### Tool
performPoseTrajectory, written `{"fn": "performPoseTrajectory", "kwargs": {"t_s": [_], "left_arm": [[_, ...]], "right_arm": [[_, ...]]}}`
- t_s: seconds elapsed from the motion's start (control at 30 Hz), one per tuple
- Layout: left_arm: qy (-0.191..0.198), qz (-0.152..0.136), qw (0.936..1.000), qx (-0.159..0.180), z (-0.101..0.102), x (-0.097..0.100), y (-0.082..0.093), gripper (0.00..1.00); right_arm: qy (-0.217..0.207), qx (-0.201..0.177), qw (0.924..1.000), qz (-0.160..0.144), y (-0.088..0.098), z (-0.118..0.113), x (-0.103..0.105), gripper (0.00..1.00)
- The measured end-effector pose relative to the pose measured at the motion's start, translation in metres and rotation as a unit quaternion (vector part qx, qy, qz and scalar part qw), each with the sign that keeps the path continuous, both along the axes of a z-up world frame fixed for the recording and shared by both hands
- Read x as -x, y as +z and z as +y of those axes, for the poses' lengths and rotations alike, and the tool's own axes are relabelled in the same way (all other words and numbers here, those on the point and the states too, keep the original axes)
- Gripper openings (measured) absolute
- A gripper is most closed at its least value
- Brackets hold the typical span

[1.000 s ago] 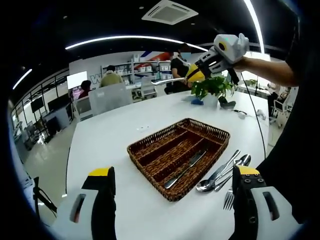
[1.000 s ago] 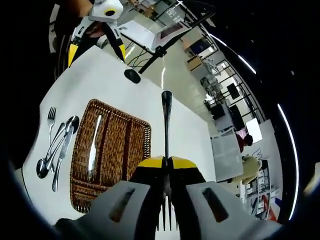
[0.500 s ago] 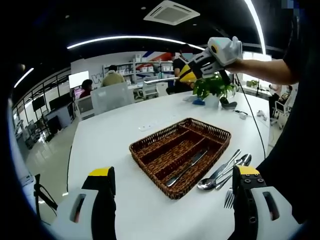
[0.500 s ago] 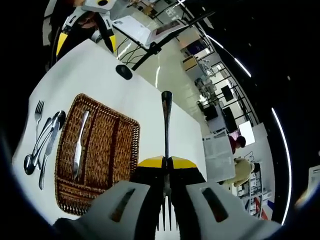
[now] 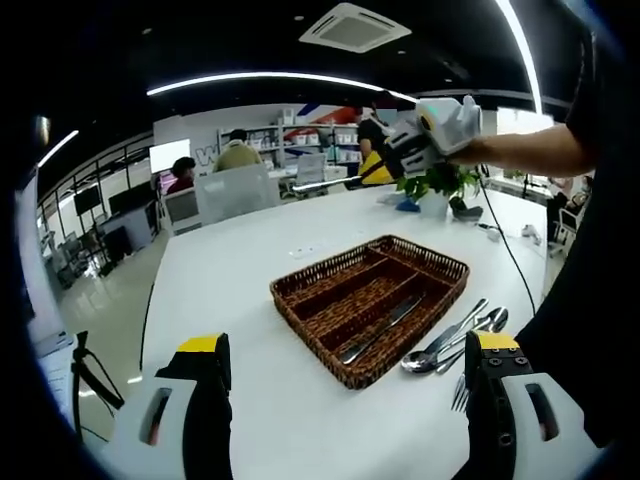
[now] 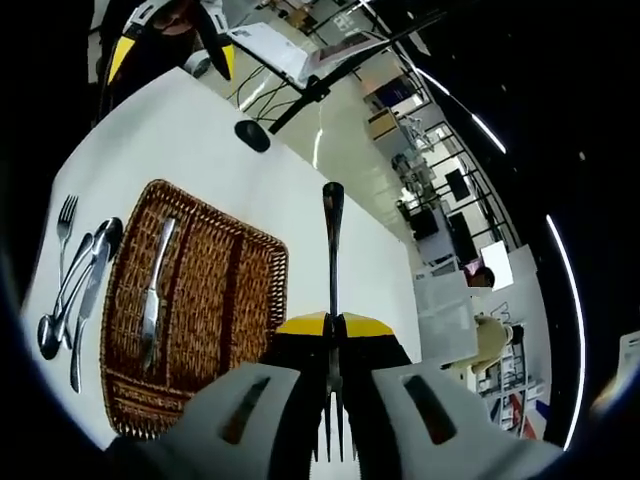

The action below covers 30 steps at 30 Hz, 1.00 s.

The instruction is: Arrange the knives, forks, and spoons in their matching storage slots by inserting each utensil handle-first until every utensil is classified and aligned in the correct compartment

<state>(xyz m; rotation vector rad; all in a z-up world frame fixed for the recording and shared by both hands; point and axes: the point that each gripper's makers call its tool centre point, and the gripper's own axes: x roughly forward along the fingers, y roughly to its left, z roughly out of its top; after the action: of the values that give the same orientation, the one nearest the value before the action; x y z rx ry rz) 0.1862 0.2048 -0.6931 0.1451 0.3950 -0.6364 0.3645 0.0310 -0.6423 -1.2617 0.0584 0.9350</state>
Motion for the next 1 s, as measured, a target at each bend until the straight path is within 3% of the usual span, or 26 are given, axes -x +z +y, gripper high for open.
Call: {"fn": "performPoseTrajectory", "kwargs": {"t_s": [0.17, 0.53, 1.0], "left_arm": [[0.010, 0.001, 0.9999, 0.004, 0.004, 0.000, -0.005, 0.99], [0.018, 0.002, 0.9998, 0.012, 0.006, -0.004, -0.010, 0.99], [0.023, 0.008, 0.9996, 0.013, 0.011, -0.002, -0.014, 0.98]], "right_arm": [[-0.011, -0.007, 0.9997, -0.021, -0.009, -0.001, -0.008, 0.01], [-0.014, -0.007, 0.9999, -0.006, -0.027, 0.001, -0.008, 0.00], [-0.021, 0.007, 0.9997, 0.003, -0.068, -0.001, -0.008, 0.00]]}}
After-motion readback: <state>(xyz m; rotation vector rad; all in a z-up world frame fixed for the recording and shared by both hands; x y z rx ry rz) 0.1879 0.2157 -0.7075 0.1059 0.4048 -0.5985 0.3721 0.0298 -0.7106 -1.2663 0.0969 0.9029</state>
